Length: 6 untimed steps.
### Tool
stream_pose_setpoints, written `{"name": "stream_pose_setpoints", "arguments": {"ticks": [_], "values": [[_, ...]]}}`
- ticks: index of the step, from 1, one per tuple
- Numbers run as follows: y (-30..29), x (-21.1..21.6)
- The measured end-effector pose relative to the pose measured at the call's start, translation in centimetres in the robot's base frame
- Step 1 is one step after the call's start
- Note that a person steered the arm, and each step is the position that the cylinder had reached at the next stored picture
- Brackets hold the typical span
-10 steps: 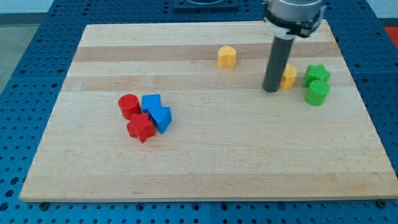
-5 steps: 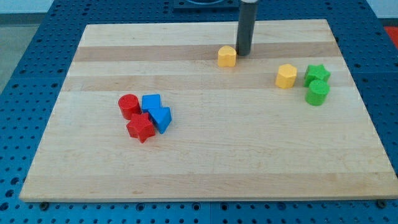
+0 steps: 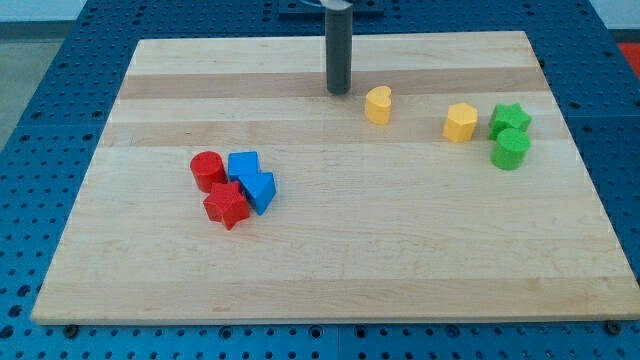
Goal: Push the yellow heart into the green blocks
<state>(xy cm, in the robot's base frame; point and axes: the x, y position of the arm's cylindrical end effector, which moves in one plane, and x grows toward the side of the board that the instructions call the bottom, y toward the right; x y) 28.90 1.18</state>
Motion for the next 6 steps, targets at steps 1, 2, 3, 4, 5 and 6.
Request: {"name": "stream_pose_setpoints", "arguments": {"ticks": [1,2,3,4,5,6], "values": [[4.5,0.1],[4.6,6.0],[3.9,9.6],[3.8,9.8],[1.0,9.8],[0.6,9.9]]}}
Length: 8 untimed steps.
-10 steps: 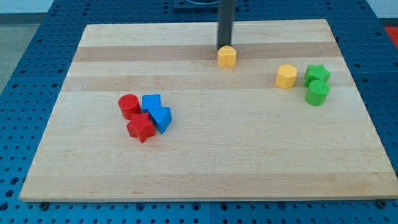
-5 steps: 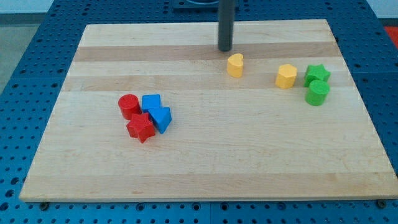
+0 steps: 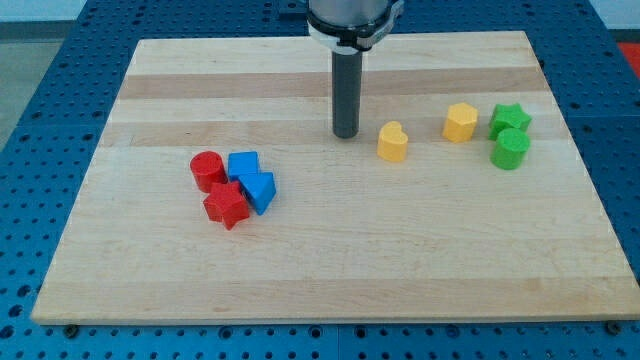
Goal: Push the yellow heart into the green blocks
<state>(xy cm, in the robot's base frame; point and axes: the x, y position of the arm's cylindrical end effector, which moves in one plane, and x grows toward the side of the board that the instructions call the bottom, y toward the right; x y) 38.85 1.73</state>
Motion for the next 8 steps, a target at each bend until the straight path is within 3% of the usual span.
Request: {"name": "stream_pose_setpoints", "arguments": {"ticks": [1,2,3,4,6,8], "values": [[5.8,0.3],[7.9,0.6],[1.8,0.6],[0.7,1.6],[8.9,3.5],[7.3,6.3]]}}
